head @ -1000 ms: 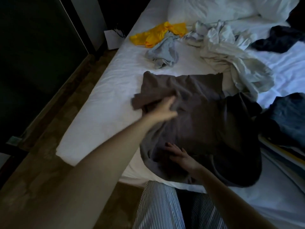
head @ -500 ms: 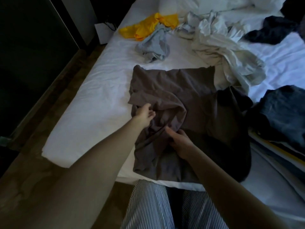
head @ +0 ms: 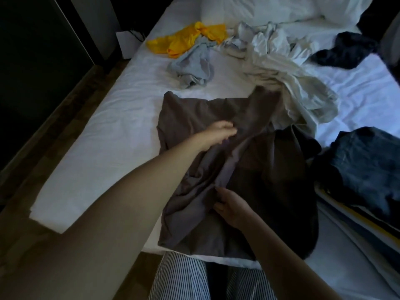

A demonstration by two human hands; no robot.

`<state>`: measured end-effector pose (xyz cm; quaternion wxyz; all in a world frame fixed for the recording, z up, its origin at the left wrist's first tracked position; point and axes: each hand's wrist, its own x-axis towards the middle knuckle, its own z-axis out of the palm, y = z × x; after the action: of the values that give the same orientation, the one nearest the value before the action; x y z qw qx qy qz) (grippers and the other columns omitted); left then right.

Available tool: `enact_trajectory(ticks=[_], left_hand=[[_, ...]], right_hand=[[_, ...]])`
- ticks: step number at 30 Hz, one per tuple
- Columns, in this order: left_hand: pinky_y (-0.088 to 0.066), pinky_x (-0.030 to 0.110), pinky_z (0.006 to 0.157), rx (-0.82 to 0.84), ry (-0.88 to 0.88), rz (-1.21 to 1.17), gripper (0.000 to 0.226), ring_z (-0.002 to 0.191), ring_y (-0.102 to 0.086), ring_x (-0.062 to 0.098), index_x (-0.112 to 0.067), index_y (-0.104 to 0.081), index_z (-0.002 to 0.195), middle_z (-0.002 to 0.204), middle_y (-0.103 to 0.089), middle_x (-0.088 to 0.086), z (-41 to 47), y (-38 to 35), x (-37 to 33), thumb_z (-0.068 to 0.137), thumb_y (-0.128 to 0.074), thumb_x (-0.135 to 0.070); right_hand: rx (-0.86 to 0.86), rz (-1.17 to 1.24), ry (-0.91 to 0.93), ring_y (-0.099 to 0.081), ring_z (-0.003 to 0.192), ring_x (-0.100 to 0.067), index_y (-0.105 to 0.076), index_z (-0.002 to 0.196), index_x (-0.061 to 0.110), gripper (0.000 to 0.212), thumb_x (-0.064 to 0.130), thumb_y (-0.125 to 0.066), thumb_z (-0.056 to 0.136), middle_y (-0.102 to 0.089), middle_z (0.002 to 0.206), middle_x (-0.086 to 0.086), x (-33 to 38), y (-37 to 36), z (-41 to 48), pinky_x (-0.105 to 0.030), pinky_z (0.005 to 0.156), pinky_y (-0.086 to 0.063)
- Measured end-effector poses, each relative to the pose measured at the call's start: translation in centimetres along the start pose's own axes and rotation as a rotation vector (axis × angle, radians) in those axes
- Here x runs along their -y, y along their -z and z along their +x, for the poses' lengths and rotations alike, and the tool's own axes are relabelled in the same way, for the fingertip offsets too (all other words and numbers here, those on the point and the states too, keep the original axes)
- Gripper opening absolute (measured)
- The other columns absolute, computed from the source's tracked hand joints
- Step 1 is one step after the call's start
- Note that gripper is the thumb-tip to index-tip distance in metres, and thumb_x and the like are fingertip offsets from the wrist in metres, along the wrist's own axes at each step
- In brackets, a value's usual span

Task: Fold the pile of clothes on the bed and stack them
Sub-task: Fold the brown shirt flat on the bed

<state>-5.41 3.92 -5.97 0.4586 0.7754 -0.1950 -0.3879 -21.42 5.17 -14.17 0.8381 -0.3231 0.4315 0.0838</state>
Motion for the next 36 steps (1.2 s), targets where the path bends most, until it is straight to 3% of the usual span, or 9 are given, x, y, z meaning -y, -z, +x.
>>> enact_trajectory(ticks=[5, 9, 13, 16, 19, 22, 25, 30, 36], left_hand=[[-0.041, 0.026, 0.083, -0.255, -0.108, 0.418, 0.018, 0.105, -0.058, 0.028, -0.004, -0.061, 0.104, 0.109, -0.062, 0.015, -3.8, 0.3, 8.7, 0.089, -0.059, -0.013], [-0.04, 0.032, 0.091, -0.261, -0.096, 0.79, 0.04, 0.115, -0.05, 0.028, -0.013, -0.054, 0.12, 0.124, -0.054, 0.009, -8.1, 2.6, 13.3, 0.092, -0.054, -0.04], [-0.034, 0.032, 0.09, -0.105, 0.046, 0.83, 0.03, 0.106, -0.057, 0.025, -0.021, -0.06, 0.094, 0.099, -0.063, 0.003, -9.8, 4.9, 12.6, 0.094, -0.047, -0.049], [-0.029, 0.036, 0.102, -0.165, 0.152, 0.5, 0.035, 0.102, -0.057, 0.025, -0.019, -0.057, 0.068, 0.081, -0.06, -0.001, -10.5, 6.7, 11.5, 0.089, -0.051, -0.047], [-0.031, 0.036, 0.097, -0.332, 0.165, 0.466, 0.038, 0.097, -0.057, 0.027, -0.019, -0.051, 0.06, 0.075, -0.058, -0.002, -11.5, 8.0, 11.9, 0.086, -0.052, -0.047], [-0.031, 0.036, 0.091, -0.461, 0.174, 0.75, 0.024, 0.11, -0.053, 0.029, -0.021, -0.055, 0.088, 0.102, -0.061, 0.005, -13.2, 8.5, 14.0, 0.088, -0.053, -0.045], [-0.027, 0.04, 0.102, -0.48, -0.043, 0.782, 0.068, 0.131, -0.033, 0.03, -0.021, -0.046, 0.132, 0.139, -0.041, 0.008, -15.4, 7.1, 16.4, 0.079, -0.045, -0.063], [0.008, 0.054, 0.114, -0.05, -0.118, 1.121, 0.117, 0.147, 0.01, 0.025, -0.041, -0.003, 0.149, 0.16, 0.01, -0.004, -17.5, 2.0, 18.8, 0.047, 0.021, -0.092], [0.011, 0.054, 0.114, 0.021, -0.01, 1.088, 0.096, 0.146, 0.013, 0.026, -0.044, 0.0, 0.148, 0.16, 0.012, -0.005, -17.3, 2.1, 18.5, 0.065, -0.004, -0.091]], right_hand=[[-0.175, -0.141, 0.139, -0.059, 0.09, -0.02, -0.057, 0.103, 0.014, 0.039, 0.047, -0.064, 0.082, -0.062, 0.1, -0.005, -0.2, -0.9, -0.8, -0.032, 0.071, -0.05], [-0.414, -0.488, 0.25, -0.052, 0.119, -0.031, -0.033, 0.134, -0.004, 0.088, 0.043, -0.075, 0.073, -0.052, 0.128, -0.013, -0.5, -2.8, -0.9, -0.038, 0.1, -0.045], [-0.507, -0.683, 0.285, -0.06, 0.101, -0.032, -0.052, 0.117, -0.006, 0.044, 0.02, -0.063, 0.083, -0.06, 0.113, -0.022, -0.7, -2.4, -1.1, -0.037, 0.087, -0.047], [-0.321, -0.554, 0.257, -0.056, 0.048, -0.009, -0.06, 0.088, 0.001, 0.007, 0.005, -0.054, 0.088, -0.055, 0.071, -0.012, -1.1, -2.1, -2.2, -0.022, 0.05, -0.049], [-0.068, -0.435, 0.202, -0.06, 0.049, -0.003, -0.053, 0.094, -0.004, 0.012, -0.005, -0.041, 0.094, -0.06, 0.066, -0.004, -1.7, -2.5, -3.0, -0.014, 0.049, -0.049], [-0.049, -0.289, 0.095, -0.066, 0.067, -0.017, -0.052, 0.103, -0.001, 0.017, 0.008, -0.038, 0.099, -0.068, 0.086, -0.015, -2.6, -4.0, -3.6, -0.023, 0.059, -0.051], [-0.066, -0.286, 0.081, -0.063, 0.092, -0.024, -0.044, 0.13, 0.005, 0.041, 0.024, -0.053, 0.094, -0.06, 0.115, -0.02, -3.6, -4.7, -3.4, -0.027, 0.066, -0.052], [-0.069, -0.246, 0.123, -0.059, 0.107, -0.033, -0.042, 0.129, 0.007, 0.033, 0.01, -0.046, 0.097, -0.058, 0.121, -0.019, -4.0, -4.6, -3.9, -0.038, 0.089, -0.049], [-0.203, -0.456, 0.245, -0.057, 0.063, -0.019, -0.052, 0.104, 0.011, 0.014, 0.002, -0.045, 0.094, -0.059, 0.083, -0.009, -2.8, -2.8, -4.9, -0.027, 0.059, -0.049]])
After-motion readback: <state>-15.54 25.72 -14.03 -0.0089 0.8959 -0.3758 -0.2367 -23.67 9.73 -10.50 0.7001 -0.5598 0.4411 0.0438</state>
